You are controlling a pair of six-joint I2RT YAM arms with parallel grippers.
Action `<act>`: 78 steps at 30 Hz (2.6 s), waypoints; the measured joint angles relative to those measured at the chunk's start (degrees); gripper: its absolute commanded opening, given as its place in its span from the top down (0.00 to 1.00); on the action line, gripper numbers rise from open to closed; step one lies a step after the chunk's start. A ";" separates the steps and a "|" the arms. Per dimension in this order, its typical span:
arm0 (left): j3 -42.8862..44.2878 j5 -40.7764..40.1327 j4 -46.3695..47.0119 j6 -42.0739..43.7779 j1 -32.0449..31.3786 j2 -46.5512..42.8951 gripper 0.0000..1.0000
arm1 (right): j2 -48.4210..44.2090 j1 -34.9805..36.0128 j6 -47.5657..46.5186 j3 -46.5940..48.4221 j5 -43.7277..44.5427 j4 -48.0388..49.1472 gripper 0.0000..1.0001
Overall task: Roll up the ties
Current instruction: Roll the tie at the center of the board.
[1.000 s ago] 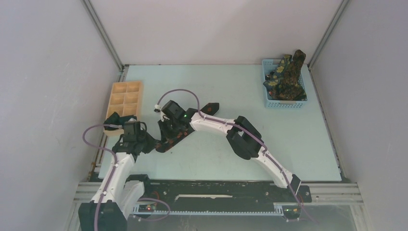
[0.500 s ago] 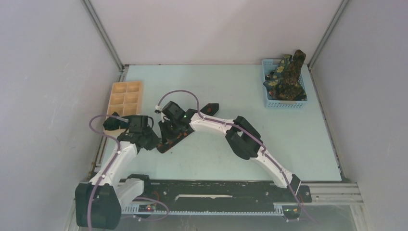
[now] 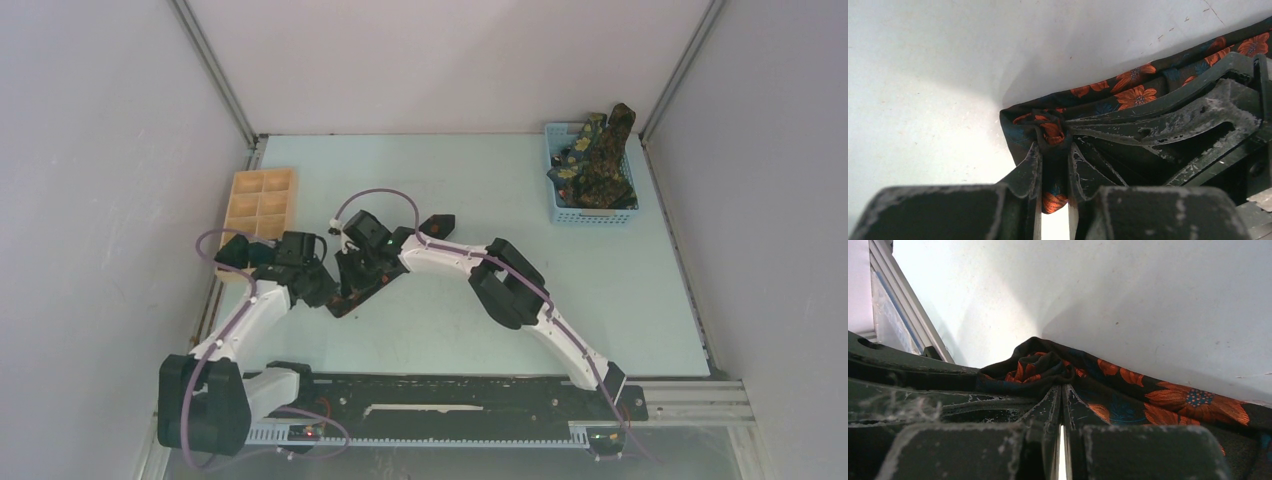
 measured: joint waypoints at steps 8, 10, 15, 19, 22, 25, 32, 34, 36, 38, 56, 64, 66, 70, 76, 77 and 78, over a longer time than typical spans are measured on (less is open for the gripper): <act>0.98 0.15 1.62 0.04 -1.57 2.89 1.00 | -0.61 -0.17 -1.38 -0.81 1.90 -1.29 0.92; 1.22 0.26 1.95 0.04 -1.73 3.56 1.00 | -0.81 -0.22 -1.88 -0.94 2.56 -1.70 0.89; 1.55 0.74 3.26 0.00 -2.29 5.42 1.00 | -2.49 -0.57 -3.02 -2.51 4.22 -3.23 0.84; 1.66 0.81 4.61 0.00 -2.78 6.73 1.00 | -4.85 -1.36 -3.56 -4.63 4.79 -4.17 0.81; 1.77 0.79 5.25 0.00 -3.02 7.43 1.00 | -6.56 -2.10 -3.85 -5.86 5.16 -4.22 0.80; 1.97 0.79 5.57 -0.02 -3.13 8.07 1.00 | -8.57 -3.06 -3.89 -7.54 5.42 -4.13 0.80; 2.84 0.76 5.99 -0.02 -3.50 9.92 0.92 | -11.13 -5.57 -3.89 -10.60 5.57 -3.06 0.79; 3.06 0.63 6.01 -0.02 -3.69 10.23 0.74 | -11.13 -6.08 -3.89 -11.10 5.60 -2.93 0.79; 3.15 0.37 6.14 -0.02 -4.00 10.36 0.59 | -11.13 -6.32 -3.89 -11.54 5.68 -2.97 0.79; 3.15 0.13 7.52 -0.09 -4.44 10.54 0.50 | -11.13 -6.29 -3.87 -11.74 5.66 -2.95 0.79; -2.40 0.33 15.65 -2.73 -8.15 4.02 0.54 | -11.32 -6.86 -3.06 -11.85 4.61 -2.25 0.70; -5.88 0.57 17.14 -4.28 -8.24 -1.22 0.55 | -12.02 -7.02 -2.14 -11.85 3.26 -1.62 0.67; -6.78 0.57 17.94 -4.90 -8.24 -2.21 0.59 | -12.07 -6.99 -1.84 -11.85 2.86 -1.57 0.66; -8.11 0.46 18.75 -5.68 -8.31 -4.33 0.73 | -12.07 -7.04 -1.18 -11.85 1.99 -1.05 0.65; -8.83 0.39 19.28 -6.60 -8.35 -5.27 0.89 | -12.07 -6.69 -0.74 -11.85 1.40 -0.79 0.63; -9.01 0.37 19.28 -6.58 -8.37 -5.38 0.90 | -12.07 -6.64 -0.74 -11.82 1.40 -0.79 0.64; -9.09 0.37 19.26 -6.62 -8.37 -5.42 0.90 | -12.07 -6.54 -0.74 -11.80 1.40 -0.81 0.63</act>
